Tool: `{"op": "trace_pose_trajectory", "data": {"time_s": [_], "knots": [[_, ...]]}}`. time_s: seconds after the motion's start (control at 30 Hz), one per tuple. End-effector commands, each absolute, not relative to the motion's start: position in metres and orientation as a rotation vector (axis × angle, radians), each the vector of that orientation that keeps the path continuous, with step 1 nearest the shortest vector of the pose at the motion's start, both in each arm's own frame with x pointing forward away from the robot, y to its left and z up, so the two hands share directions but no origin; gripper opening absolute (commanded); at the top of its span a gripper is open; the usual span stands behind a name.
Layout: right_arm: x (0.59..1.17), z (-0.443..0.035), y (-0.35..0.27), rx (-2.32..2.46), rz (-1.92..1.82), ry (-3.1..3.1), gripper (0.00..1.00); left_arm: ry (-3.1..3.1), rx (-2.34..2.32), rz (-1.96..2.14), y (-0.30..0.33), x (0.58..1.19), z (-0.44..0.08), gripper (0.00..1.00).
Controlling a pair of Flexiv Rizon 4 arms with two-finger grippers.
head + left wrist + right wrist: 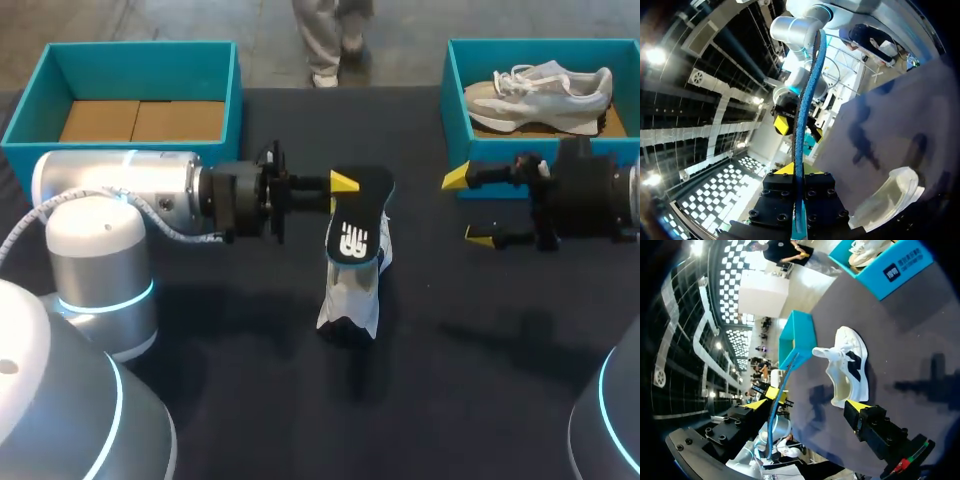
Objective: Take the shoe out of the shoebox, open the shoe tongue, remove and reinsert the insole, then place the shoe into the shoebox
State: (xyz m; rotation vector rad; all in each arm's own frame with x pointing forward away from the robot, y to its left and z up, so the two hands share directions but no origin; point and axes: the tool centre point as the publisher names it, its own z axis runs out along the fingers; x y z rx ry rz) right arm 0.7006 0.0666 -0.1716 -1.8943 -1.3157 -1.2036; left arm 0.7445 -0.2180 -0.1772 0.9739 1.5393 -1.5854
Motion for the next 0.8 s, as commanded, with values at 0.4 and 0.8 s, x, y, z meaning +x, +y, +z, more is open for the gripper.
{"op": "trace_pose_trajectory", "data": {"time_s": [0.4, 0.8], "knots": [[0.671, -0.208, 0.082, -1.952, -1.216, -1.283, 1.0, 1.654, 0.858, -1.695, -0.198, 0.71, -0.206, 0.0], [0.663, -0.232, 0.087, -1.964, -1.185, -1.24, 1.0, 1.681, 0.787, -1.779, -0.195, 0.707, -0.216, 0.0]]}}
